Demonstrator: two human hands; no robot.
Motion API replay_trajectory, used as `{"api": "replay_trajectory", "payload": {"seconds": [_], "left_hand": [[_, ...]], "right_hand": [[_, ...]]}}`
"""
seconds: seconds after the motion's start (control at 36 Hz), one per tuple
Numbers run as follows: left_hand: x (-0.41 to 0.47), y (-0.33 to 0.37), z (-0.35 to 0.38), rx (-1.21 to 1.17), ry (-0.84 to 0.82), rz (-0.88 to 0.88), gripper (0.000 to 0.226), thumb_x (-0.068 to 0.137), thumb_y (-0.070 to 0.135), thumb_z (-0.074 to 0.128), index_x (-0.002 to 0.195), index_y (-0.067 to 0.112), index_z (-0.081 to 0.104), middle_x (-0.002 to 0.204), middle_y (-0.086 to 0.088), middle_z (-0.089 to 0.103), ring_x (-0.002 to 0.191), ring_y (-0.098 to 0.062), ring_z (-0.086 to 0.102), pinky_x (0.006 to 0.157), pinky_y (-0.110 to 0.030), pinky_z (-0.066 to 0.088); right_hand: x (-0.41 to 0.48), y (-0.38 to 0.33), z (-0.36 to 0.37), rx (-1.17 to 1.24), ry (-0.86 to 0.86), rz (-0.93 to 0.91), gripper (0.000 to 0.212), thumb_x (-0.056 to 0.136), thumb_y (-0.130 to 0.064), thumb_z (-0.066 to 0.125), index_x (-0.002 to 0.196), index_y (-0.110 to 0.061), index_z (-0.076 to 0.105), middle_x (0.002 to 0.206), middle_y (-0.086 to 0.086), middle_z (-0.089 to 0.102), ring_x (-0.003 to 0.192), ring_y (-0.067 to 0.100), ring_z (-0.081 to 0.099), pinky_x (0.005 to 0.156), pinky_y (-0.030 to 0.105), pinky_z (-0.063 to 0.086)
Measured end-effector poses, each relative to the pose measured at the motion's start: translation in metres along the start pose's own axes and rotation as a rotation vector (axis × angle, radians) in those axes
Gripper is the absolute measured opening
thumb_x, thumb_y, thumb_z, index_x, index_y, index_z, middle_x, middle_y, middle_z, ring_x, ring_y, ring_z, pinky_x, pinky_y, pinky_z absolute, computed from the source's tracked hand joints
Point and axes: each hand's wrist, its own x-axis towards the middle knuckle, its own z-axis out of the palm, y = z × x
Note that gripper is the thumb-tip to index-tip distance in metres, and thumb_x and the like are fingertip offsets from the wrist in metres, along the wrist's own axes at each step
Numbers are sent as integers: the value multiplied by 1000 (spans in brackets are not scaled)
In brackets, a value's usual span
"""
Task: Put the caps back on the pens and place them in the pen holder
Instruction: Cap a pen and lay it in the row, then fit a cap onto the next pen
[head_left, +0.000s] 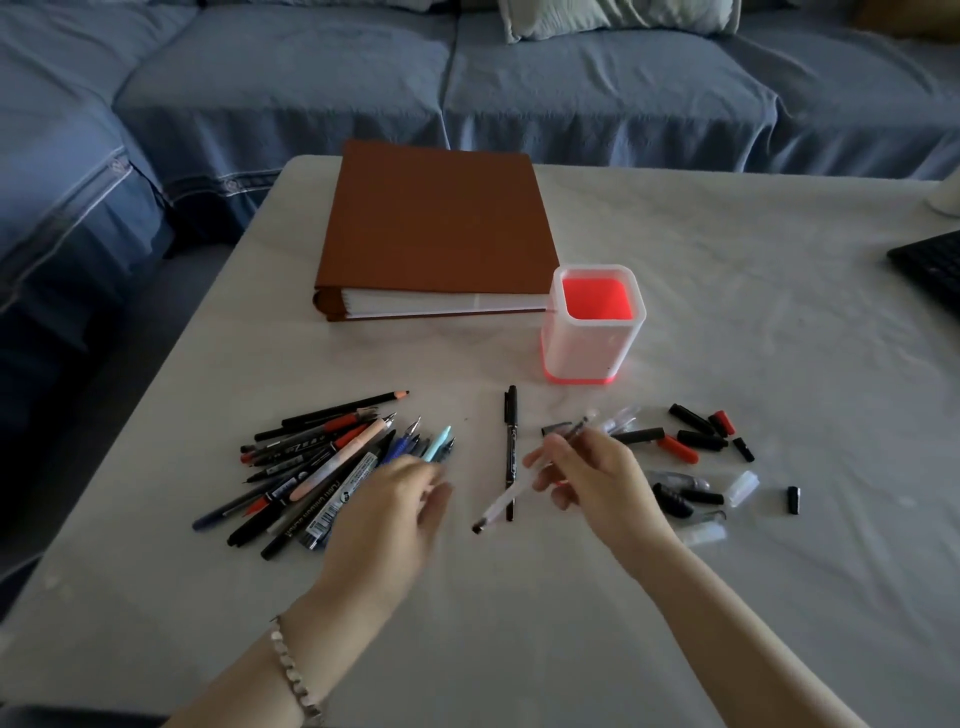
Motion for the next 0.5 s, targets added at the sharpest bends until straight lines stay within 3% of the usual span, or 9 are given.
{"api": "replay_trajectory", "payload": {"seconds": [0.11, 0.22, 0.36, 0.5], "left_hand": [[2, -14, 1, 209, -7, -94, 8, 82, 9, 60, 83, 11, 67, 82, -2, 62, 79, -23, 59, 60, -28, 42], [3, -17, 7, 350, -70, -88, 9, 70, 5, 70, 73, 13, 66, 73, -4, 60, 68, -26, 60, 51, -29, 44], [4, -19, 12, 394, -99, -52, 19, 59, 0, 78, 67, 10, 64, 64, -6, 58, 58, -28, 61, 45, -31, 49], [3, -17, 14, 463, -90, -51, 23, 54, 3, 81, 59, 12, 61, 55, -4, 55, 50, -26, 58, 40, -26, 44]], "right_hand": [[23, 2, 20, -242, 16, -91, 7, 89, -15, 53, 94, -9, 54, 67, -1, 63, 53, 15, 52, 50, 23, 41], [35, 4, 42, -582, 15, -107, 32, 81, -14, 59, 109, -7, 46, 86, 7, 59, 79, 24, 54, 63, 27, 37], [33, 14, 42, -681, 29, -160, 59, 84, -12, 56, 136, -12, 28, 118, 14, 50, 107, 29, 50, 86, 29, 40], [18, 18, 12, -716, 94, -217, 33, 85, -20, 57, 118, -15, 55, 110, 5, 56, 78, 15, 48, 80, 27, 43]]}}
